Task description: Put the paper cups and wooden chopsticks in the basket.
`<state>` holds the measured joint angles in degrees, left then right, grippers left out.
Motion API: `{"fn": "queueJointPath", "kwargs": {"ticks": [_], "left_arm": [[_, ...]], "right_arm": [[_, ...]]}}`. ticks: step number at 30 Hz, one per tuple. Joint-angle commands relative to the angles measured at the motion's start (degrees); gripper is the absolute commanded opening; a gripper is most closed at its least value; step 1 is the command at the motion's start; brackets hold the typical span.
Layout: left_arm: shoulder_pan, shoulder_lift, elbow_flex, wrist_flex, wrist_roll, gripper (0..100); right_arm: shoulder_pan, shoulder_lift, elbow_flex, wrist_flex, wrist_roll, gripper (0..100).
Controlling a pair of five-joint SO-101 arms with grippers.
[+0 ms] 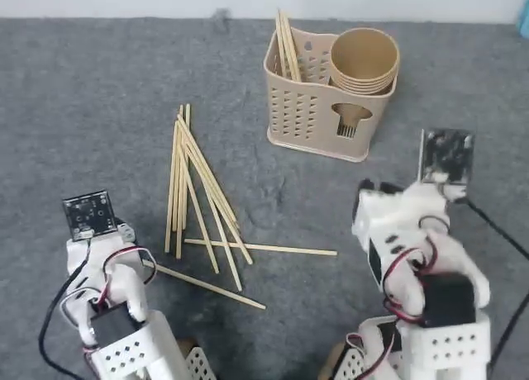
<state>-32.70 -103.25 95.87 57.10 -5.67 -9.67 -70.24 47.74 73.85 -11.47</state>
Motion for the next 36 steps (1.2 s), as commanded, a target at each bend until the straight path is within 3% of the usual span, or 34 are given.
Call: {"fn": "queueJointPath", "kwargs": {"ticks": [1, 4, 8, 12, 17, 27, 36], "left_arm": [[0.44, -1.14, -6.73, 5.27, -0.26, 2], [0.44, -0.7, -13.05, 9.41, -0.26, 2], [0.53, 7.47, -20.79, 10.11, -0.35, 2], [3.6, 26.2, -31.34, 8.09, -0.09, 2], [7.65, 51.52, -46.37, 9.76, 0.18, 2], [20.13, 81.05, -62.46, 11.52, 9.14, 2], [25.93, 92.66, -65.98, 3.43, 17.67, 2]], "right_arm": [[1.45, -3.65, 8.18, -1.89, 3.78, 8.2], [0.66, -3.91, 14.15, -4.09, 5.45, 0.1], [0.57, -3.91, 20.92, -9.45, 2.64, 1.0], [-0.22, -4.26, 31.03, -21.05, -1.67, 0.8], [-0.22, -4.53, 40.35, -31.96, 0.09, 0.8], [-0.31, -4.53, 41.32, -32.31, 0.88, 0.8], [-2.77, -4.44, 42.73, -32.13, 0.97, 0.8]]}}
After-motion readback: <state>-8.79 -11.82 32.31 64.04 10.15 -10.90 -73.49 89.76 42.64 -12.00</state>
